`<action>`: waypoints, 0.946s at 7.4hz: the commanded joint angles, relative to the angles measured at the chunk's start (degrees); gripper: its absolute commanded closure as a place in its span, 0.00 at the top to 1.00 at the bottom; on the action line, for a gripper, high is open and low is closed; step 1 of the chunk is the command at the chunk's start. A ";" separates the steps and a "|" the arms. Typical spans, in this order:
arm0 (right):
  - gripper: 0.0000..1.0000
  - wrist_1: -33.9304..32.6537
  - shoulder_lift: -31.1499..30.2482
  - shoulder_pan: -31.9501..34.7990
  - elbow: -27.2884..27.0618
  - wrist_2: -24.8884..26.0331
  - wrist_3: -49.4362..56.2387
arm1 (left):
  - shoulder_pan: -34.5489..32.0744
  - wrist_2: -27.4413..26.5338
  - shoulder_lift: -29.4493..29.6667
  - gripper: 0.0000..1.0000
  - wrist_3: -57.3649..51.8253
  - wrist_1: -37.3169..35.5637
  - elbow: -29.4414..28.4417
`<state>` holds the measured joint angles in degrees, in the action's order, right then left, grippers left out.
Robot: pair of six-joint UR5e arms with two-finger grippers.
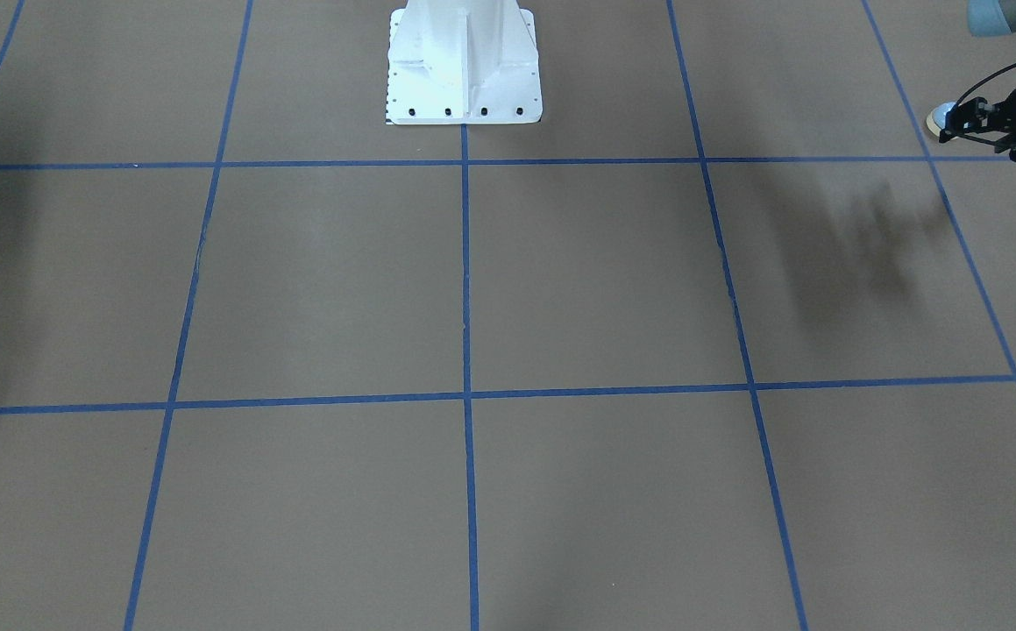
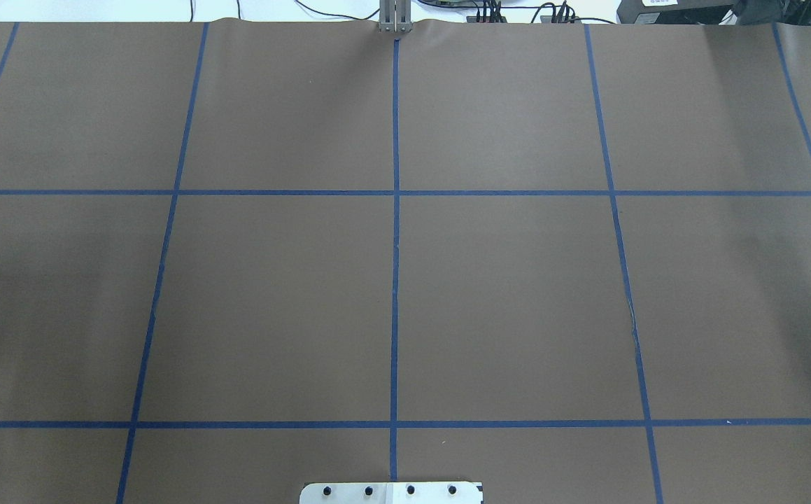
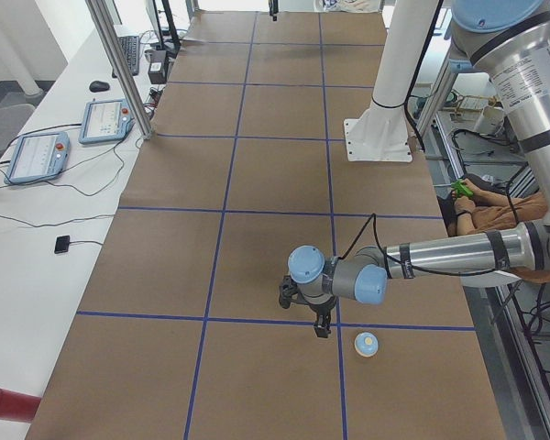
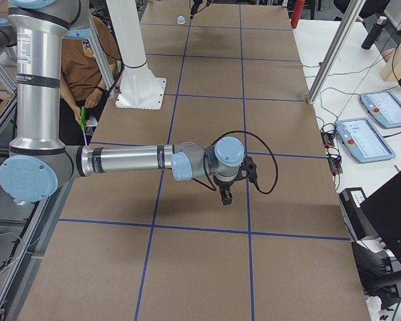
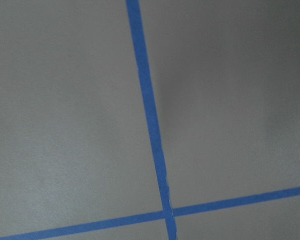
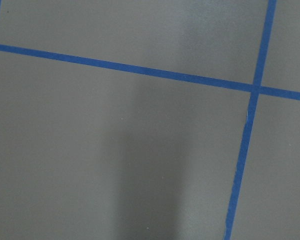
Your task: Place and press bell with both arms
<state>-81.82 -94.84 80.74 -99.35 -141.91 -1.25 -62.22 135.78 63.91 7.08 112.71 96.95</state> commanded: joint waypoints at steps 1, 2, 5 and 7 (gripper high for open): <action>1.00 0.17 0.18 -1.02 -0.32 -0.20 -0.07 | 4.30 -2.44 -0.10 1.00 0.04 9.25 -5.96; 1.00 0.78 0.18 -1.46 -0.32 -0.29 -0.07 | 4.48 -2.45 -0.19 1.00 0.13 9.37 -6.07; 1.00 1.40 0.09 -1.46 -0.32 -0.38 -0.24 | 5.45 -1.92 -2.55 1.00 0.48 9.55 -5.99; 1.00 1.40 0.09 -1.55 -0.32 -0.47 -0.24 | 7.71 0.61 -3.00 1.00 9.83 9.55 -5.99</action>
<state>-80.43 -94.74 79.23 -99.67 -142.35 -1.49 -56.17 134.96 61.33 11.54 122.21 90.97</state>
